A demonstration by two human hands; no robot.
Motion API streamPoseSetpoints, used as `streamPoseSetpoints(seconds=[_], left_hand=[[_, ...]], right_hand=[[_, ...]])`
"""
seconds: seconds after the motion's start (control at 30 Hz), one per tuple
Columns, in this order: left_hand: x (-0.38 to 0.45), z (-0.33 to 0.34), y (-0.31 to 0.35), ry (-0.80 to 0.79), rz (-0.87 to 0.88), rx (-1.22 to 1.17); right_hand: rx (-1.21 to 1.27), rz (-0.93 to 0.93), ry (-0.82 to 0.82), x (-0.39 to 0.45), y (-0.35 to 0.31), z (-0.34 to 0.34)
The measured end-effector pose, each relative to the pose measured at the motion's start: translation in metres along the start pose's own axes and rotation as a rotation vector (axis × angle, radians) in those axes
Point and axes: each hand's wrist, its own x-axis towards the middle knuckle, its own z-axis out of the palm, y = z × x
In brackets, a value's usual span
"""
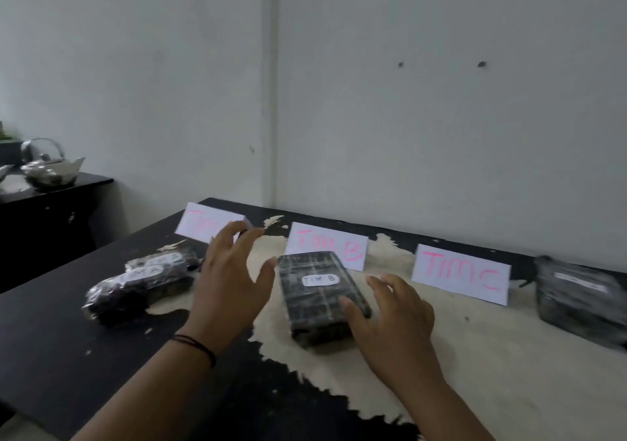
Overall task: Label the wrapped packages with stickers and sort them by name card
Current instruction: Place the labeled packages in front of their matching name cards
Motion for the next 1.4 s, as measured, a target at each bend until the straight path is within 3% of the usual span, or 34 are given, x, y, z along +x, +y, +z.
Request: streamPoseSetpoints(seconds=[0.27,0.5,0.77,1.07,1.4], left_hand=[[-0.03,0.086,0.136,-0.161,0.201,-0.301],[-0.075,0.152,0.217,-0.387,0.325,-0.424],[-0.093,0.187,0.206,-0.556,0.233,-0.374],[-0.092,0.195,0.197,-0.597,0.109,-0.458],[-0.09,0.2,0.197,-0.586,0.063,-0.494]], right_hand=[[-0.157,0.147,0.077,-0.035,0.102,-0.082],[-0.241,0.35,0.054,-0.081,0.166,-0.126],[-0.226,0.457,-0.009,-0.085,0.195,-0.131],[-0.243,0.531,-0.087,-0.046,0.204,-0.121],[-0.094,0.669,0.007,0.014,0.263,-0.129]])
